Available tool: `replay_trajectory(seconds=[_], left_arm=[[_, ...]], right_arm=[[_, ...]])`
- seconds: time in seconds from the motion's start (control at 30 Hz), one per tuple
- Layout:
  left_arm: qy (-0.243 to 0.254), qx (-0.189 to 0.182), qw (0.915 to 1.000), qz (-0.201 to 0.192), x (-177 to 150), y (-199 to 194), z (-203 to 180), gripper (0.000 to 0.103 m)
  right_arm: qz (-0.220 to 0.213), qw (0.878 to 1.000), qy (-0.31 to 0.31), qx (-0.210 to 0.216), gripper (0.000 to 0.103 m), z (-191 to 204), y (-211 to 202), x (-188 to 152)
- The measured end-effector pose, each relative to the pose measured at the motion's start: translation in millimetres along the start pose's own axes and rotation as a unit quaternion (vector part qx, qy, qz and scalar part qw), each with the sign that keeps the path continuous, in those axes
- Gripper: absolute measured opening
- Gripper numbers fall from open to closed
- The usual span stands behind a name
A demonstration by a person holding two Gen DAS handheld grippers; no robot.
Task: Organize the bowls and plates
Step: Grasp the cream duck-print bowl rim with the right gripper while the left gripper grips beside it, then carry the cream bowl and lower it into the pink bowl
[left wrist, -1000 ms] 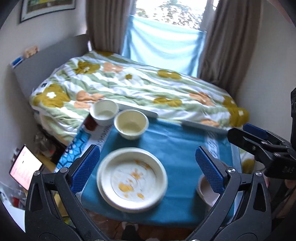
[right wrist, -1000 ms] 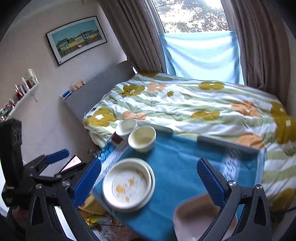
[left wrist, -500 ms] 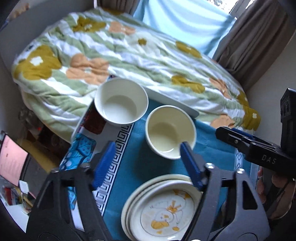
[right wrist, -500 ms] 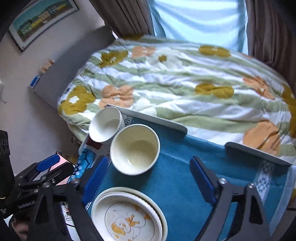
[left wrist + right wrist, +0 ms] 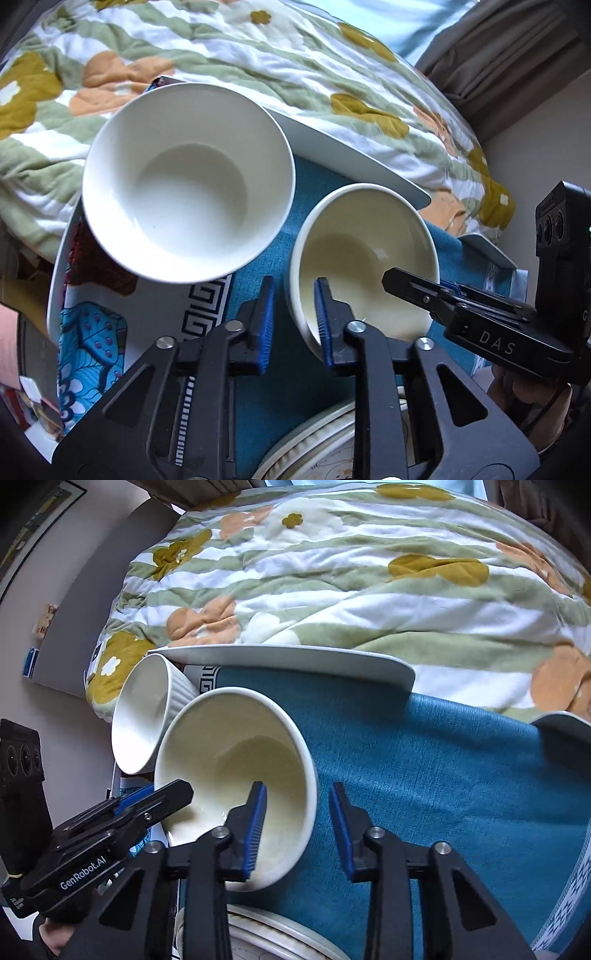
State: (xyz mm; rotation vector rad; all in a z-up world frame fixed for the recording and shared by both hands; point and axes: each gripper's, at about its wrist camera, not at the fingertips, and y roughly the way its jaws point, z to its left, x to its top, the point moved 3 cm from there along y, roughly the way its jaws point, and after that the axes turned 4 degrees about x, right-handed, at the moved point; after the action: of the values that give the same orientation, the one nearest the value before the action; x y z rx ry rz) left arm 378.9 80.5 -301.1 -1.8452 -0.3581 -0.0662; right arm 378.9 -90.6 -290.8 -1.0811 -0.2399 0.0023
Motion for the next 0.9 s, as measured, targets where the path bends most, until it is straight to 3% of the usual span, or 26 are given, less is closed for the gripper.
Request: replay_trajectory(seconds=[0.1, 0.5, 0.9], left_arm=[[0.008, 0.006, 0.9999, -0.003, 0.6, -0.5, -2.5, 0.011], [0.049, 0.039, 0.9979, -0.016, 6.4, -9.0, -14.8, 0.011], [0.07, 0.036, 0.9966, -0.027, -13.1, -59.8, -53.4, 0.011]], right_arm=[[-0.001, 1.0, 0.002, -0.017, 0.012, -1.1, 0.8, 0.4], [-0.001, 1.0, 0.004, -0.026, 0.012, 1.6, -0.9, 2.3], [-0.026, 0.999, -0.001, -0.024, 0.012, 2.5, -59.1, -15.8]])
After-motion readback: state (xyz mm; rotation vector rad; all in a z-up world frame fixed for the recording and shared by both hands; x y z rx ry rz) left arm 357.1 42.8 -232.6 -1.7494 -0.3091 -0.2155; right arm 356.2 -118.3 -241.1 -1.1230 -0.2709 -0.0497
